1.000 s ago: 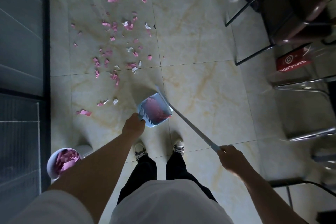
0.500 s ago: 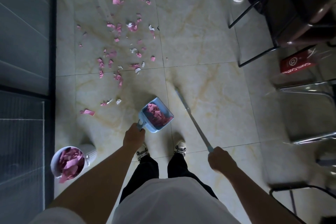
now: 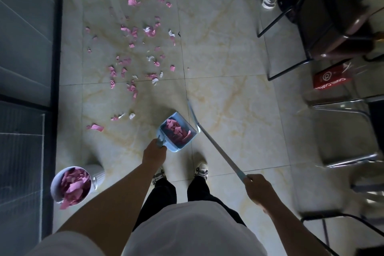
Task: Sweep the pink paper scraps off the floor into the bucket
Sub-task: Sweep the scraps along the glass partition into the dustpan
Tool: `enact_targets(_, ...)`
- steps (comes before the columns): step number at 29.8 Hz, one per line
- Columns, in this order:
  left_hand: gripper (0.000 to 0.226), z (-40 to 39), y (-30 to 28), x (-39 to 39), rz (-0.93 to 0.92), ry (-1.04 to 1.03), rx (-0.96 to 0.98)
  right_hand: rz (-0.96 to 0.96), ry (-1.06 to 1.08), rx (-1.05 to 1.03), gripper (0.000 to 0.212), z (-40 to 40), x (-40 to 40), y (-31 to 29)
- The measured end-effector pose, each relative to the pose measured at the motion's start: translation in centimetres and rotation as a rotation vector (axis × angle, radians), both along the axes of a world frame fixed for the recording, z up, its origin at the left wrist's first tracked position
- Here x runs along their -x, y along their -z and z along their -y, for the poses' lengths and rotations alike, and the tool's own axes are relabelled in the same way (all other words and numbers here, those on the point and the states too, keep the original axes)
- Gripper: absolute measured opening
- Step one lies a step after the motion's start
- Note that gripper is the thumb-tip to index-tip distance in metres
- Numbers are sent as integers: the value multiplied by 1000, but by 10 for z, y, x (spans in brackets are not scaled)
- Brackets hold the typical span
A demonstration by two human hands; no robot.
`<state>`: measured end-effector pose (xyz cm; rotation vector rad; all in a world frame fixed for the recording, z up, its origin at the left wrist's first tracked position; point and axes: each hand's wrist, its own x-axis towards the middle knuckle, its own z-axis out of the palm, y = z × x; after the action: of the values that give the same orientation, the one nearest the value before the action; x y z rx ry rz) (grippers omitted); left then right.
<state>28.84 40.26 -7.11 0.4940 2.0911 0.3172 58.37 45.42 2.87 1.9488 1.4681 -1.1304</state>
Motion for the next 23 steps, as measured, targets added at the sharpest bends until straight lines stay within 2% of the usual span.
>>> enact_targets(4,26,5,-6,-2,64,-202,-47,-1,52,-93,35,-13,-14,5)
enact_targets(7,21,8,-17,-6,112,-348,-74,13,110,-104,29,-25,-16,14)
enact_targets(10,10,20,-32,-12,150,-471,-122,45,-14,-100,25,-36,-10,19)
enact_targets(11,10,24,-36,-14,184,-514,-137,39,9,-91,24,-38,-8,22)
enact_targets(16,41,71,-66,-28,322,-751,-251,-152,182,-2,9,-51,-4,37)
enact_targets(20,18,102,-88,-51,474,-844,-339,-222,178,92,9,-53,2,40)
enact_targets(23,16,136,-113,-75,465,-949,-428,-264,106,218,21,-38,11,28)
